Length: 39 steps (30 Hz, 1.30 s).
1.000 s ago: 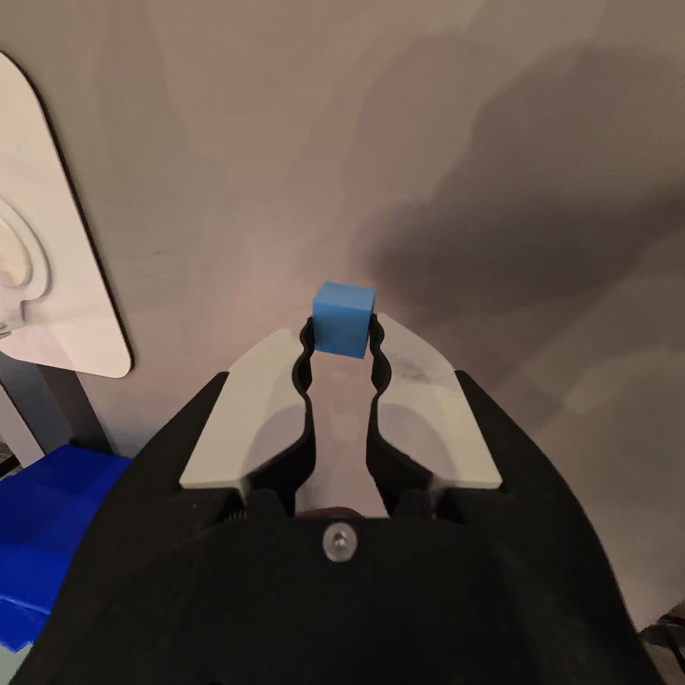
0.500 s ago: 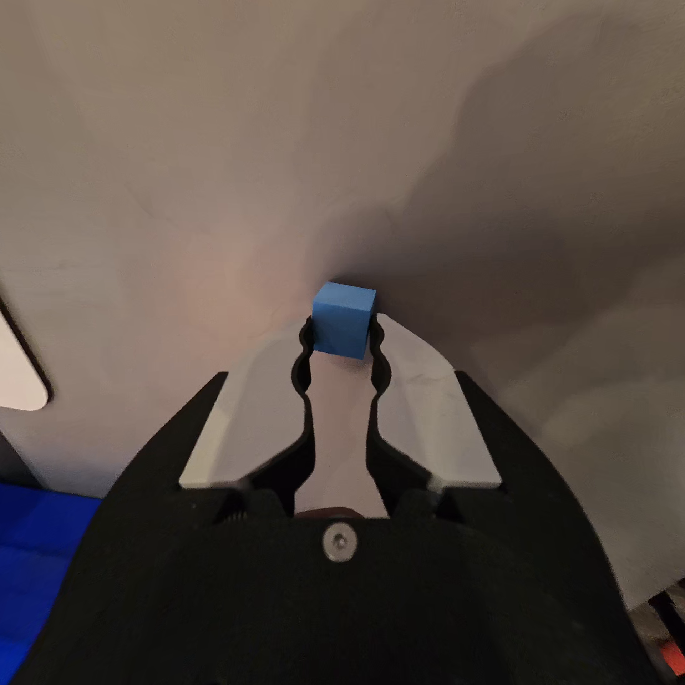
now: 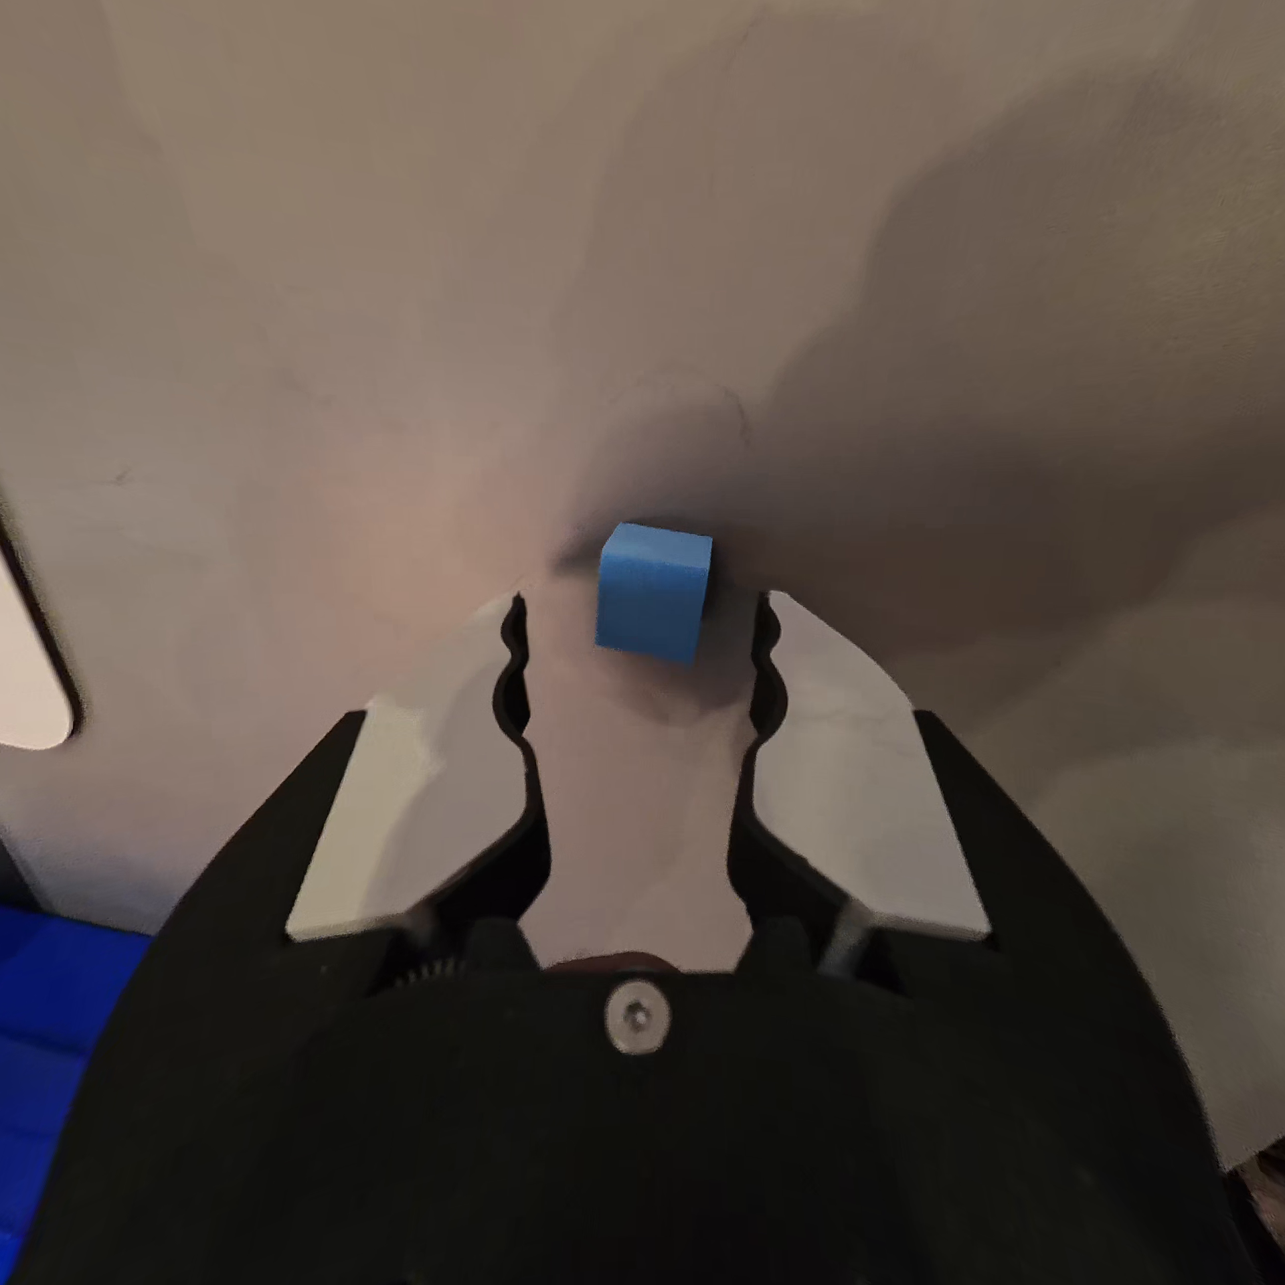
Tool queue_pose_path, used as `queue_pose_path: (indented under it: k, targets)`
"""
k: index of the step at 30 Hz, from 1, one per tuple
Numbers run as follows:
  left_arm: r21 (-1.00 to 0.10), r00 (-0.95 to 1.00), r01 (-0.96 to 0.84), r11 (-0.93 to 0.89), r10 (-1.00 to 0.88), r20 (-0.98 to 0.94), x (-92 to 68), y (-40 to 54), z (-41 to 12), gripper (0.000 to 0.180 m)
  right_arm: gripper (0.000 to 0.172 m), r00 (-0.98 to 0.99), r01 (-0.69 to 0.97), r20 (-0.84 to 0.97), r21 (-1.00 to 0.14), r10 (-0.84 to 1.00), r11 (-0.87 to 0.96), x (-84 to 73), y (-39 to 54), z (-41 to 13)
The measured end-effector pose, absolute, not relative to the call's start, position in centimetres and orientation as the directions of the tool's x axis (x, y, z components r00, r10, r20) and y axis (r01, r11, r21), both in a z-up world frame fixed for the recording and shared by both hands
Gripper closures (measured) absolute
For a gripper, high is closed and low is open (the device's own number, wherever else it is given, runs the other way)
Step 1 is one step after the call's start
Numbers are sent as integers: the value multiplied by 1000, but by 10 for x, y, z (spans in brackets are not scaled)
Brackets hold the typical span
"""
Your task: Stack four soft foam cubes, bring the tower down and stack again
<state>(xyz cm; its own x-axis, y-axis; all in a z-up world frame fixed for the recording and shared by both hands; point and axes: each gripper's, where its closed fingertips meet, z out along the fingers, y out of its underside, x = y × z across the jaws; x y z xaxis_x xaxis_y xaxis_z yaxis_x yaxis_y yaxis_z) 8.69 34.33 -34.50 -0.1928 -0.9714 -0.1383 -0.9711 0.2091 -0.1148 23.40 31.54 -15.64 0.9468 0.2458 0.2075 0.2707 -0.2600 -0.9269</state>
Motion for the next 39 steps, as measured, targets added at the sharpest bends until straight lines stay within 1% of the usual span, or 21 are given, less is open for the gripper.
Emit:
queue_pose_path:
  k: [4,7,10,13,15,18,20,21,26,33,39]
  targets:
    - [-198,-143,-964,176,-975,-171,80,348,-320,118,144,947,270,207,-927,245,-260,234,315,-156]
    - [-278,-74,-949,148,-963,-258,63,365,-283,118,144,948,268,205,-927,242,-261,236,315,-157]
    - [-336,26,-936,106,-930,-366,32,393,-236,116,144,950,262,199,-929,242,-263,236,315,-157]
    - [-387,131,-921,48,-896,-424,-7,427,-195,121,144,948,263,198,-927,248,-266,234,316,-159]
    - [-414,183,-910,32,-865,-467,-32,453,-172,123,144,947,267,200,-926,252,-268,231,317,-160]
    - [-463,236,-886,31,-830,-506,-60,494,-153,119,144,945,272,203,-924,255,-270,229,317,-161]
    - [-449,227,-893,31,-830,-510,-74,517,-158,116,144,946,266,196,-925,260,-272,227,318,-162]
    - [-425,224,-905,12,-836,-501,-82,527,-166,116,144,945,266,194,-924,263,-274,226,318,-163]
    - [-263,159,-964,-40,-877,-453,-108,560,-223,114,144,944,271,196,-918,264,-288,226,320,-169]
    - [-213,180,-971,-111,-923,-340,-114,582,-282,114,144,946,271,197,-916,258,-294,229,321,-171]
    - [-101,157,-986,-132,-940,-303,-121,588,-309,121,144,946,270,195,-915,258,-300,231,322,-174]
